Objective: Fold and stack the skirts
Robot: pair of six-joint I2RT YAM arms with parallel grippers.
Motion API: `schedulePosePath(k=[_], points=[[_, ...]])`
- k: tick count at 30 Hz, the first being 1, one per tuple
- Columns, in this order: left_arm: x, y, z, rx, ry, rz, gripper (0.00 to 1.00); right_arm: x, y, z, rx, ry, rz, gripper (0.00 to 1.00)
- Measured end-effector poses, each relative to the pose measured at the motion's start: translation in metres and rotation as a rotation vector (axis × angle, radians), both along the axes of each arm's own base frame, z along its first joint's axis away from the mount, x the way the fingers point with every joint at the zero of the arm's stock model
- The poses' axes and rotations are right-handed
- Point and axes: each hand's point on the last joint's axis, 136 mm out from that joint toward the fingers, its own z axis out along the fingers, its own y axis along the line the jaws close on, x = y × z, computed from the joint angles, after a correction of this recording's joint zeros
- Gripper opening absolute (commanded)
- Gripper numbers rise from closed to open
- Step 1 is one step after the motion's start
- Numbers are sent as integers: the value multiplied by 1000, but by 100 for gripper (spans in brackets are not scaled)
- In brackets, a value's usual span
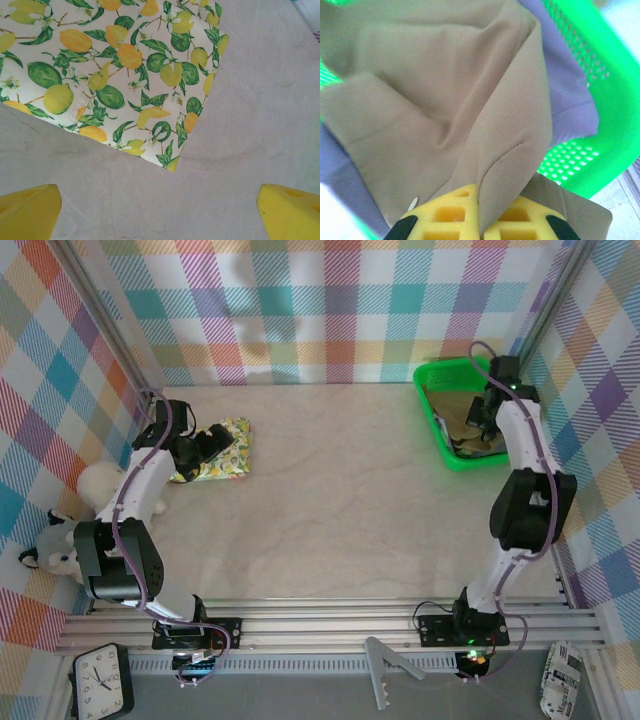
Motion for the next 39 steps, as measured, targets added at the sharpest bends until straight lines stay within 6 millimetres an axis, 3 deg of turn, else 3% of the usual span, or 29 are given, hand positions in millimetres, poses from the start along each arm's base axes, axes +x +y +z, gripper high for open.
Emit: schedulePosePath(k=[4,8,13,18,21,24,27,30,31,33,35,36,37,38,39], points=[[0,-2,0,-8,-1,-6,100,6,24,62,83,-193,66,0],[0,-5,1,-24,-4,-17,100,21,66,129,172,-381,186,0],[0,-12,2,-58,-5,-40,100,24,144,218,245,-588,395,0],[-1,-20,4,-97,-8,-68,100,7,233,304,335,-781,641,0],[-2,-23,5,-114,-9,-81,100,-9,278,334,399,-849,780,0],[-2,-25,7,-120,-11,-89,100,-23,313,341,468,-855,891,0],[-2,-26,8,-123,-12,-93,100,-25,324,331,512,-816,932,0],[-1,-27,10,-126,-16,-99,100,-18,327,295,511,-736,949,0],[-1,-27,10,-124,-17,-101,100,-16,327,271,505,-686,953,2],[-2,-28,10,-126,-16,-108,100,-17,326,217,499,-576,967,23],[-3,-30,10,-122,-17,-124,100,-26,315,138,497,-427,964,57],[-3,-32,10,-119,-14,-131,100,-32,307,104,495,-364,944,67],[-4,-34,9,-118,-10,-137,100,-40,292,62,487,-282,903,96],[-6,-36,8,-115,-1,-144,100,-49,275,25,469,-210,851,99],[-8,-40,7,-111,5,-155,100,-56,263,0,452,-162,809,99]])
